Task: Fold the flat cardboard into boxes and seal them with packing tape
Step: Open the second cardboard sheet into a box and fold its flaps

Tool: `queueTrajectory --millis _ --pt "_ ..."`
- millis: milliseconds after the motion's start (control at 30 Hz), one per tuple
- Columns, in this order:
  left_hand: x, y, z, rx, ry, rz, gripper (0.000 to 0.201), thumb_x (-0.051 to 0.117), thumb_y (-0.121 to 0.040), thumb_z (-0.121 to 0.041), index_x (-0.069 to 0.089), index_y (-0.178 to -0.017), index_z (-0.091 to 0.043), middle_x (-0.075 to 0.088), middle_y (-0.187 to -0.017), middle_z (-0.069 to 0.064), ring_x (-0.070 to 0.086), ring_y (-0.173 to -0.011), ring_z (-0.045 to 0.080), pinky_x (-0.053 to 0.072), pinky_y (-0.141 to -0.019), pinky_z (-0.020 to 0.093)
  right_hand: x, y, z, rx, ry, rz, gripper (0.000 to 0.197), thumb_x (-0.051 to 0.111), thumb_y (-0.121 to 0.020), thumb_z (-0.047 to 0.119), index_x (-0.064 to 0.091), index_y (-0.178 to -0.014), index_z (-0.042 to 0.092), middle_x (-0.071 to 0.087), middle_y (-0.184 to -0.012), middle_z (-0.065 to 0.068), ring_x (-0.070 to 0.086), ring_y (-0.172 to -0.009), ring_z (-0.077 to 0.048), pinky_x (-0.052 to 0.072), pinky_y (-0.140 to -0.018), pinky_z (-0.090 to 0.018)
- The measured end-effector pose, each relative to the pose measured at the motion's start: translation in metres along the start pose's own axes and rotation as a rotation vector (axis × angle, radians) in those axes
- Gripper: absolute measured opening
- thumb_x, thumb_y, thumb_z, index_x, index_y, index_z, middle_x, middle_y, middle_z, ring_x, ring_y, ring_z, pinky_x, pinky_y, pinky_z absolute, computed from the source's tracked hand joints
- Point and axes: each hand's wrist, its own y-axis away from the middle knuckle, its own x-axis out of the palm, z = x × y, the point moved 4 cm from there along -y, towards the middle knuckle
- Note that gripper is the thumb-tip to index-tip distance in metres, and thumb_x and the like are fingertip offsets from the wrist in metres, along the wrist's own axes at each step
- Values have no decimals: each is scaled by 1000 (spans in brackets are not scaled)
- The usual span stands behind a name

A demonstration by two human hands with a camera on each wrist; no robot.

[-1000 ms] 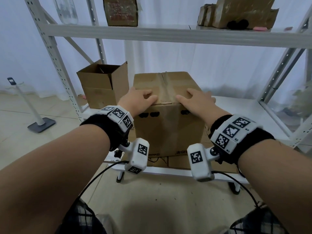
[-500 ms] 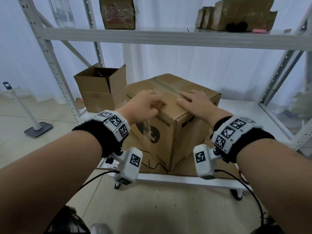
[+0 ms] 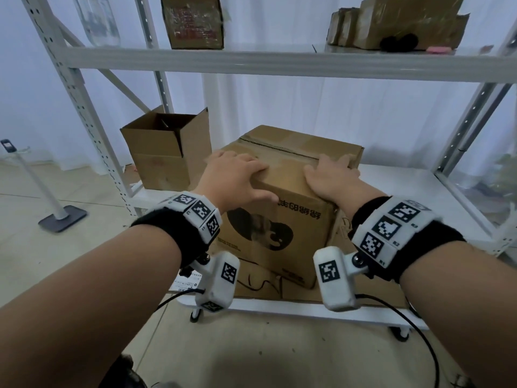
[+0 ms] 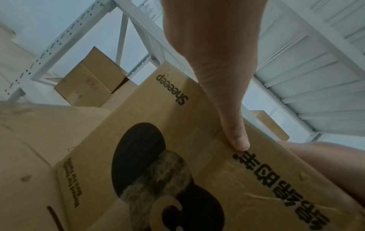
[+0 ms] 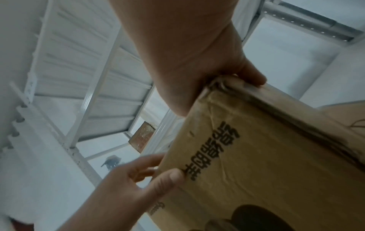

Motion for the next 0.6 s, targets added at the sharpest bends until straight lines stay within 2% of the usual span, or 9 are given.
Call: queueTrajectory --millis 67,133,233,333,400,500,600 --pt "-3 -5 -2 -5 87 -5 83 44 -66 -84 57 -128 -31 59 -118 -4 50 -112 20 33 -96 35 1 -1 1 -22 24 -20 68 22 -96 58 21 -151 17 3 -158 -24 19 -137 -52 23 -112 -55" --pt "-7 -11 2 -30 237 29 79 47 -69 -80 59 -127 -28 56 -115 -1 48 -111 20 38 -96 33 1 -6 -1 -71 9 -25 74 21 -93 65 23 -151 20 10 -158 -19 20 -138 -50 23 -112 -57" --pt "-10 -20 15 -98 308 109 78 43 -77 -75 54 -134 -23 51 -129 4 46 -120 22 40 -102 38 -4 -11 -8 -121 -24 5 68 25 -97 60 22 -152 21 11 -160 -15 17 -141 -47 21 -113 -53" --pt "0 -27 41 -248 336 185 76 45 -85 -69 39 -145 -22 37 -148 9 38 -134 28 36 -108 43 -12 -14 -13 -179 -15 32 66 26 -98 59 21 -153 24 9 -161 -11 17 -143 -44 20 -115 -49" --pt "9 -30 55 -340 435 220 80 48 -85 -67 32 -148 -21 31 -152 10 35 -137 28 33 -111 43 -15 -19 -18 -219 -15 50 66 26 -98 60 21 -153 25 10 -162 -9 18 -144 -41 19 -117 -48" --pt "18 -37 62 -367 555 242 79 50 -87 -63 27 -150 -21 28 -155 7 32 -140 24 27 -115 42 -19 -25 -21 -247 -15 75 66 28 -98 60 22 -154 26 10 -162 -6 17 -146 -37 17 -118 -48" --pt "21 -43 60 -364 546 279 77 46 -91 -60 18 -153 -24 11 -161 3 18 -146 23 17 -118 41 -22 -29 -20 -273 -6 89 66 29 -98 60 23 -153 24 11 -162 -6 19 -146 -34 18 -118 -46"
